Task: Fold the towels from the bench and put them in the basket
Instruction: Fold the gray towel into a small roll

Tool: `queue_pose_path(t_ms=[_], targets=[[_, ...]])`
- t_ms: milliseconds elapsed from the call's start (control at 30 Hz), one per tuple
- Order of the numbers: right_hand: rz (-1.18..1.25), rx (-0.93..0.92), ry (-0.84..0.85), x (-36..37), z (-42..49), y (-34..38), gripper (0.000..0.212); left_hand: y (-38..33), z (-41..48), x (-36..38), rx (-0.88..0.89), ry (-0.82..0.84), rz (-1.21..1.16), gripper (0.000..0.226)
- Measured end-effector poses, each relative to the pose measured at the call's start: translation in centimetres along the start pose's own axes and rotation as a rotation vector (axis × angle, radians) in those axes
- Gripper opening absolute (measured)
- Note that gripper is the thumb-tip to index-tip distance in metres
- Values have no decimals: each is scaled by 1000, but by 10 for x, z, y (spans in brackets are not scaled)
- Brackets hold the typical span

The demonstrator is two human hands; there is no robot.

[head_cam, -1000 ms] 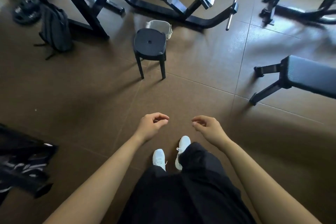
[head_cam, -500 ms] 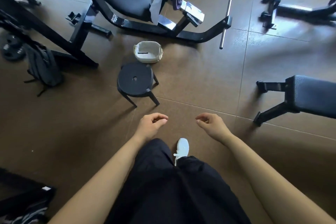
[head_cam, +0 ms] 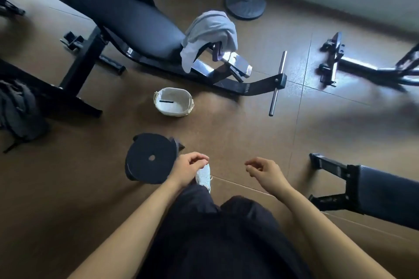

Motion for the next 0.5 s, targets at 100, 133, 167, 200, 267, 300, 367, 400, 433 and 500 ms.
queue_pose_path(t_ms=[100, 133, 167, 200, 267, 300, 367, 400, 433, 500], targets=[[-15, -37, 4, -40, 47, 35, 16, -47, 49, -17, 12, 6, -7, 14], [-10, -46, -9, -53, 63, 45, 16, -62, 65, -22, 18, 2, -1, 14], [-2, -51, -24, -66, 80, 56, 16, -78, 81, -27, 22, -1, 1, 13], [3, -53, -36, -78, 98, 66, 16, -93, 97, -32, 23, -3, -8, 13], [11, -64, -37, -101, 135, 86, 16, -119, 129, -38, 12, -19, -24, 13], [18, -70, -30, -111, 155, 96, 15, -130, 146, -41, 14, -42, -12, 15], [33, -77, -19, -131, 196, 113, 14, -152, 181, -47, 31, -78, 7, 31], [38, -81, -13, -141, 218, 122, 13, -163, 202, -49, 36, -107, -12, 35], [42, -89, -5, -151, 242, 131, 13, -174, 225, -49, 42, -127, -27, 34], [38, -108, 9, -171, 295, 147, 14, -205, 269, -47, 33, -147, -24, 22]])
Point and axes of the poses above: each hand's wrist, its own z-axis towards the middle knuckle, its own x-axis out of the palm, y = z × x, the point moved 1 cm from there along z, towards the middle knuckle, and after that the axes turned 12 degrees about -z, right-handed, at the moved point
